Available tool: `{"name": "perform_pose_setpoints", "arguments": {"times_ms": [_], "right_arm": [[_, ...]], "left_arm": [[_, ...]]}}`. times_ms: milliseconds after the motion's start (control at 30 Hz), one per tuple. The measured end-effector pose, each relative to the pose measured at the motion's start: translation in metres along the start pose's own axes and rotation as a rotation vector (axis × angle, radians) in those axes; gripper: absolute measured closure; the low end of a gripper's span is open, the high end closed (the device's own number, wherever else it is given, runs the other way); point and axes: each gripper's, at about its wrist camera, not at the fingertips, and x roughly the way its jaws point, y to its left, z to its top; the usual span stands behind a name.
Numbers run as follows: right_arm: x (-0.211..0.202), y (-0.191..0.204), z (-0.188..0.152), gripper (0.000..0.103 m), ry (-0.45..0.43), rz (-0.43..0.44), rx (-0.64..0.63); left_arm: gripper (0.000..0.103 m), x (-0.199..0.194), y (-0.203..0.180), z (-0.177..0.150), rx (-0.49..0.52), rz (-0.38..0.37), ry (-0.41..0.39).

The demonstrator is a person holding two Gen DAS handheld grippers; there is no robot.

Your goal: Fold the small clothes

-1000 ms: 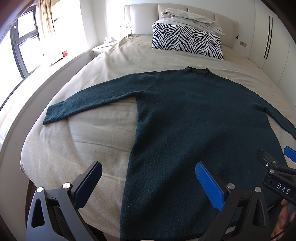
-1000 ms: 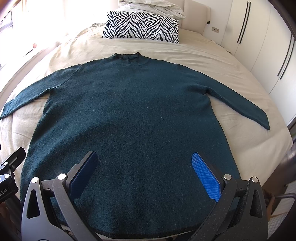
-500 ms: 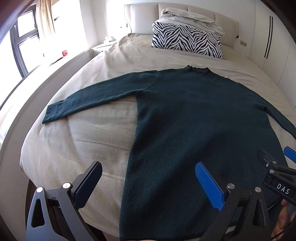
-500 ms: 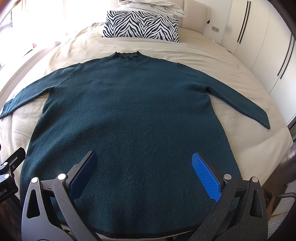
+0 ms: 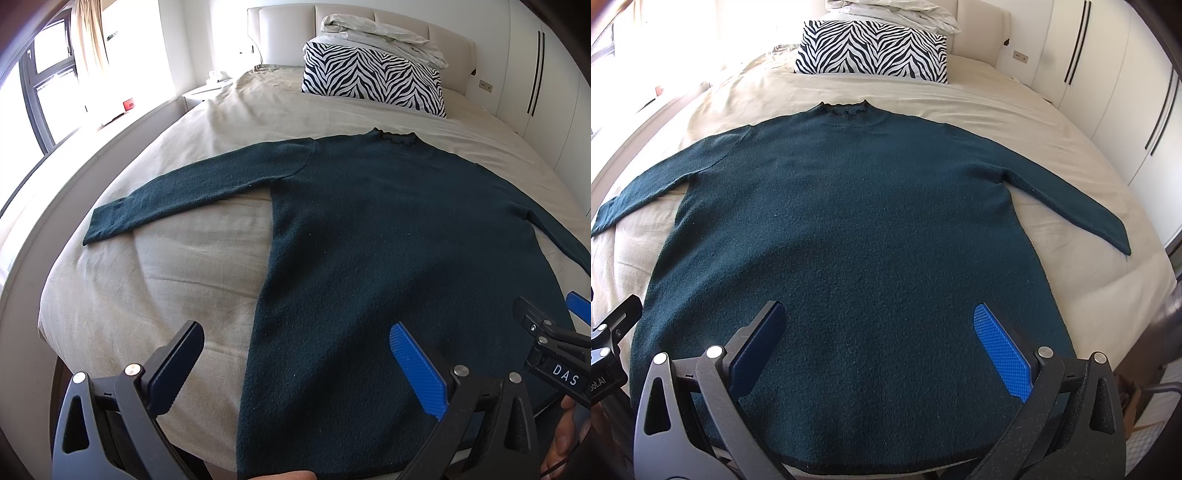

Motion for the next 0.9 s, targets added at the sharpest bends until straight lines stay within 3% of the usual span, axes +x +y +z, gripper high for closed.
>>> {"name": "perform_pose_setpoints", "arguments": {"times_ms": [433, 633, 767, 900], "right_arm": [[0.010, -0.010, 0.000, 0.000, 0.017, 0.008, 0.024], [0.017, -0.039, 0.007, 0.000, -0.005, 0.034, 0.081], [0.022, -0.097, 0.019, 0.000, -0.045, 0.067, 0.207], [0.035, -0.192, 0.026, 0.000, -0.088, 0.122, 0.442]], "left_arm": [[0.000, 0.008, -0.014, 0.002, 0.030, 0.028, 0.029], [0.000, 0.016, -0.027, 0.006, 0.077, 0.027, 0.021], [0.000, 0.031, -0.025, 0.016, 0.040, -0.057, 0.070], [0.000, 0.049, -0.029, 0.028, 0.009, -0.131, 0.122]]}}
